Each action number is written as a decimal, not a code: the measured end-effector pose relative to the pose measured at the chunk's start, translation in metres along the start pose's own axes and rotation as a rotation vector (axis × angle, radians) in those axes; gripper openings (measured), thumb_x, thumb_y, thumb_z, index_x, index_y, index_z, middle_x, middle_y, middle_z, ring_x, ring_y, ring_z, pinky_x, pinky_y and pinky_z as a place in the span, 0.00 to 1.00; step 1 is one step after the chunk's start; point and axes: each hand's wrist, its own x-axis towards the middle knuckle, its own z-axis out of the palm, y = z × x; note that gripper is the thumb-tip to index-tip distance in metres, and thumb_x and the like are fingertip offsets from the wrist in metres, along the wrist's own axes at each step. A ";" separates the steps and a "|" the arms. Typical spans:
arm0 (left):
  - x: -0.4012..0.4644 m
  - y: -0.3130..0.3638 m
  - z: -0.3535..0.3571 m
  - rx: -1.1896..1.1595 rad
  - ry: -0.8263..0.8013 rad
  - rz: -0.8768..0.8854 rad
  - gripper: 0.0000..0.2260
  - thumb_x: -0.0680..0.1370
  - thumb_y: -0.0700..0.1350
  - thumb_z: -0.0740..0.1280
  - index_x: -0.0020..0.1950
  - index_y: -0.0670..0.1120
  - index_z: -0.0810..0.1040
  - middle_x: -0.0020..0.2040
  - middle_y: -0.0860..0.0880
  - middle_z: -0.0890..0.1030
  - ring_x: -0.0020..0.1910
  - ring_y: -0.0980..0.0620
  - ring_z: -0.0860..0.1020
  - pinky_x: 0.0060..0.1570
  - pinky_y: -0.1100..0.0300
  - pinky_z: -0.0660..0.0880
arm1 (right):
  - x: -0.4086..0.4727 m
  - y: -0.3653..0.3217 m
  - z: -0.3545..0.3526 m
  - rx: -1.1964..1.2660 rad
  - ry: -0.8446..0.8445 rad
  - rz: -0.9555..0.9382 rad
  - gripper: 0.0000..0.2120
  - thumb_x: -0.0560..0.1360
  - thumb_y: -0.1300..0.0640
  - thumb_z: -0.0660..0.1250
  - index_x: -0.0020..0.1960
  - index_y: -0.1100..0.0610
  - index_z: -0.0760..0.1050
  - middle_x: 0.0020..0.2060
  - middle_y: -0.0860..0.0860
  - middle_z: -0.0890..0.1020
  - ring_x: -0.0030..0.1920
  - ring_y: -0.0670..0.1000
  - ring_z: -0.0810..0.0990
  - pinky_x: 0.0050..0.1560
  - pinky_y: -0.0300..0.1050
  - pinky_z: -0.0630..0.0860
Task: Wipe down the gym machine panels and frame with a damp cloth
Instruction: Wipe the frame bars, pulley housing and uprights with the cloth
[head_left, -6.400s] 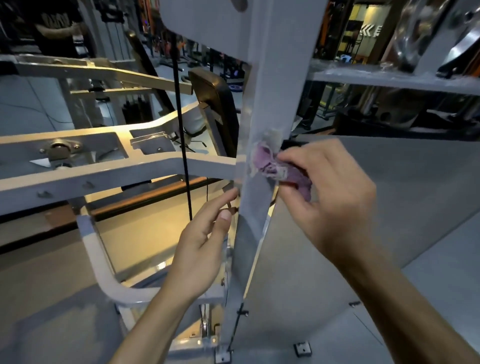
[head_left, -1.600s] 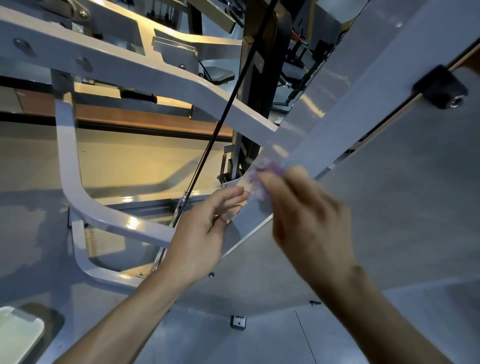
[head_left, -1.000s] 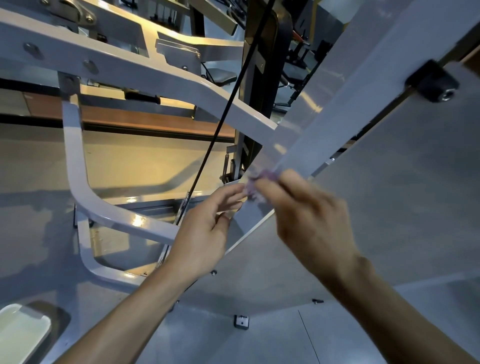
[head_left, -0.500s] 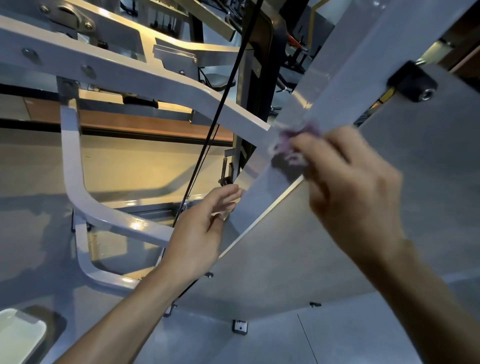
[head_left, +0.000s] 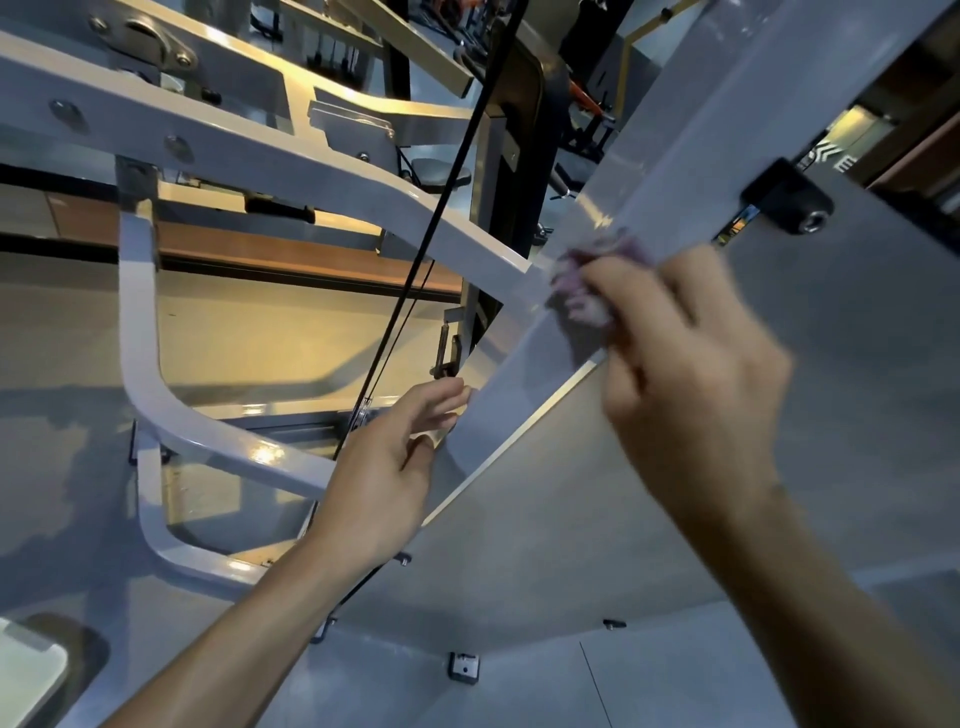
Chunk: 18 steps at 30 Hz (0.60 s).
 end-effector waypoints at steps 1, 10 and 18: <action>0.000 0.001 0.000 0.000 0.003 0.000 0.27 0.83 0.28 0.57 0.70 0.57 0.75 0.64 0.66 0.80 0.64 0.70 0.76 0.63 0.76 0.69 | -0.009 -0.007 0.007 -0.008 -0.078 -0.033 0.19 0.87 0.52 0.53 0.57 0.54 0.82 0.43 0.55 0.78 0.38 0.59 0.78 0.27 0.50 0.73; -0.016 0.026 -0.014 -0.074 0.095 0.049 0.14 0.85 0.44 0.66 0.67 0.59 0.77 0.59 0.67 0.81 0.61 0.65 0.78 0.58 0.65 0.75 | -0.014 -0.002 0.004 0.003 -0.247 0.047 0.14 0.76 0.64 0.71 0.60 0.53 0.80 0.44 0.52 0.75 0.35 0.55 0.73 0.25 0.46 0.72; -0.032 0.054 -0.003 -0.350 -0.069 0.039 0.16 0.74 0.64 0.69 0.53 0.54 0.81 0.45 0.47 0.84 0.49 0.52 0.83 0.52 0.51 0.77 | -0.039 -0.056 0.007 0.365 -0.329 0.175 0.15 0.70 0.59 0.74 0.53 0.45 0.77 0.42 0.45 0.75 0.41 0.50 0.76 0.35 0.47 0.74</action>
